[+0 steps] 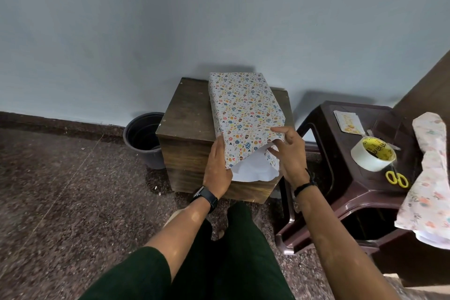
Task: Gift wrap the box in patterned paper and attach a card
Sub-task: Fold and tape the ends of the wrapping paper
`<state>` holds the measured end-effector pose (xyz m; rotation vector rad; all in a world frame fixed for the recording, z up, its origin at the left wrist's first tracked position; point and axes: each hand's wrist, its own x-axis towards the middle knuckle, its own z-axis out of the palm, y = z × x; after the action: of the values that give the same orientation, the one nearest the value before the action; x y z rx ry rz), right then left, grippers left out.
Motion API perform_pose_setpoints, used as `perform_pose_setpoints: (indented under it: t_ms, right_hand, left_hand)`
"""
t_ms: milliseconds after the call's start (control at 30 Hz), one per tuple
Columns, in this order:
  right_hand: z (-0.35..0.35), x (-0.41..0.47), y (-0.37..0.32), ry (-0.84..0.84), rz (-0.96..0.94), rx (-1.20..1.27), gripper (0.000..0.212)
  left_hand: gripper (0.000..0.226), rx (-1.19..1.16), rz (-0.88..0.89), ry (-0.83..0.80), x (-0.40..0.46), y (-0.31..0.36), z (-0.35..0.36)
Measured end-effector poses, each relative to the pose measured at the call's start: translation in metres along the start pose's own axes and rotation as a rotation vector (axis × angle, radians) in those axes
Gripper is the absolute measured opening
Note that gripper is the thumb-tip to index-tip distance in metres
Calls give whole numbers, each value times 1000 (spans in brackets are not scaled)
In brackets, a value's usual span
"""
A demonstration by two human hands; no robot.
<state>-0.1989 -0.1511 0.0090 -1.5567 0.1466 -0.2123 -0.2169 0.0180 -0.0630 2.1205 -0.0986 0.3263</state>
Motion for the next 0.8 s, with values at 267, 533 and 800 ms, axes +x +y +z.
perform_pose_setpoints:
  t_ms: [267,533,800]
  right_hand:
    - [-5,0,8,-40,5,-21,44]
    - [-5,-8,31,-77,-47,-299,21]
    - [-11,-6,31,-109,-49,-332,15]
  left_hand:
    - [80,-199,-103,-140,8,9,-3]
    - [61,-622,-373,-351,15,27,-17]
    - [50,-545,-533,-157,31,41,-11]
